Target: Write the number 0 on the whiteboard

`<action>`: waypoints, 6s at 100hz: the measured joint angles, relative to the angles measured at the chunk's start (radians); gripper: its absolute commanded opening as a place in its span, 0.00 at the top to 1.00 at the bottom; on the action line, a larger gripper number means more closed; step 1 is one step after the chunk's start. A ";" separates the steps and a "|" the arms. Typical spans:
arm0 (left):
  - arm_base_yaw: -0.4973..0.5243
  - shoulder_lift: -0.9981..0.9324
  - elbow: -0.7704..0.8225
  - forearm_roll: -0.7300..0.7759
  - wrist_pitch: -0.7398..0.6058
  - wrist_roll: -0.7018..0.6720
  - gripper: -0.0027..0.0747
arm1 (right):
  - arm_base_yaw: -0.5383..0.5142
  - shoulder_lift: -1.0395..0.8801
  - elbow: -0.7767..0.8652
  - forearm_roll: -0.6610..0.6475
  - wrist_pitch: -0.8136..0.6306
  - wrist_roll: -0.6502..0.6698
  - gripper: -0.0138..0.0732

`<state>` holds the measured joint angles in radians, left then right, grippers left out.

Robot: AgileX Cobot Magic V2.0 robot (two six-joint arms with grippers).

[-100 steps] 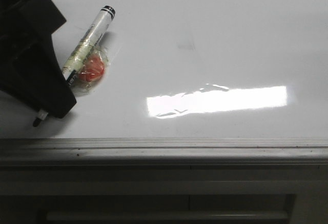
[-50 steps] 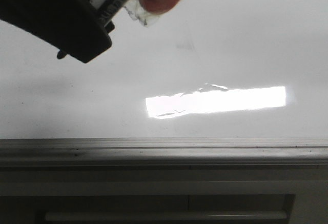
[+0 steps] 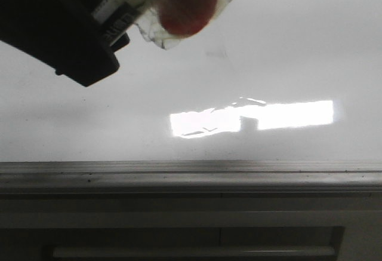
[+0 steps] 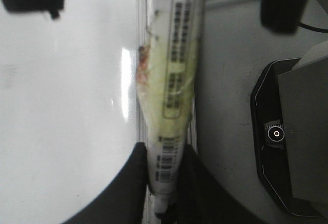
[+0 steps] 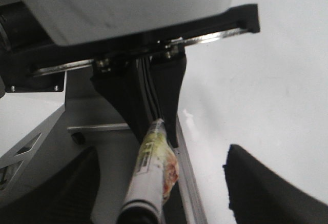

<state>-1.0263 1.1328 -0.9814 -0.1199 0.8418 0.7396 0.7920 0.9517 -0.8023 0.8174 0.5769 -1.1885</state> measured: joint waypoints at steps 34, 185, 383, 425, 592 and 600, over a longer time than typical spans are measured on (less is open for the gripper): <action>0.000 0.000 0.000 0.000 0.007 0.002 0.99 | 0.000 0.049 -0.010 0.031 0.019 0.000 0.85; 0.109 -0.762 0.442 0.414 -0.310 -1.168 0.99 | -0.235 -0.008 -0.184 -0.732 0.099 0.725 0.90; 0.109 -0.764 0.442 0.401 -0.313 -1.172 0.99 | -0.129 0.134 -0.266 -1.033 0.361 1.131 0.90; 0.109 -0.764 0.442 0.401 -0.313 -1.172 0.99 | -0.072 0.214 -0.313 -1.100 0.257 1.136 0.90; 0.109 -0.764 0.442 0.368 -0.343 -1.172 0.99 | -0.069 0.251 -0.306 -1.182 0.088 1.162 0.90; 0.109 -0.764 0.442 0.368 -0.343 -1.172 0.99 | -0.069 0.251 -0.305 -1.191 0.075 1.162 0.90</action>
<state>-0.9171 0.3692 -0.5397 0.2481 0.4989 -0.4322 0.7225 1.2031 -1.1075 -0.3733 0.6517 -0.0270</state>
